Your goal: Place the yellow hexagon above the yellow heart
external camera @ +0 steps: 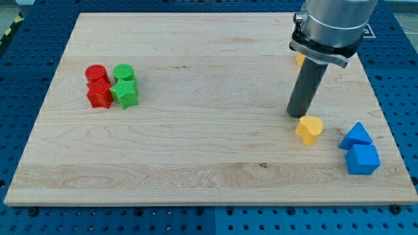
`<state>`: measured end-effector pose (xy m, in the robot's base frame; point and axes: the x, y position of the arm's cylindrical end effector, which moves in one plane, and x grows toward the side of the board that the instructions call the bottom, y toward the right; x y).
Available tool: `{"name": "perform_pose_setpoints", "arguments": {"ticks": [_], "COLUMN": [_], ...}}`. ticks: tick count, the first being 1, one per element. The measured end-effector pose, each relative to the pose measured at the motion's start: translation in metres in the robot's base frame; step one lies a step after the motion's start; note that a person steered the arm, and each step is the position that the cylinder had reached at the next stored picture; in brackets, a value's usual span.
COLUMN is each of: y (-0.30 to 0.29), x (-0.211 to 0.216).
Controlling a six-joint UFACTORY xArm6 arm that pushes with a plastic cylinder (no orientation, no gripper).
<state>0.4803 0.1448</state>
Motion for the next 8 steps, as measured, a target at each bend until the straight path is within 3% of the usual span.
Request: {"name": "perform_pose_setpoints", "arguments": {"ticks": [5,8], "y": [0.020,0.012], "x": [0.050,-0.020]}}
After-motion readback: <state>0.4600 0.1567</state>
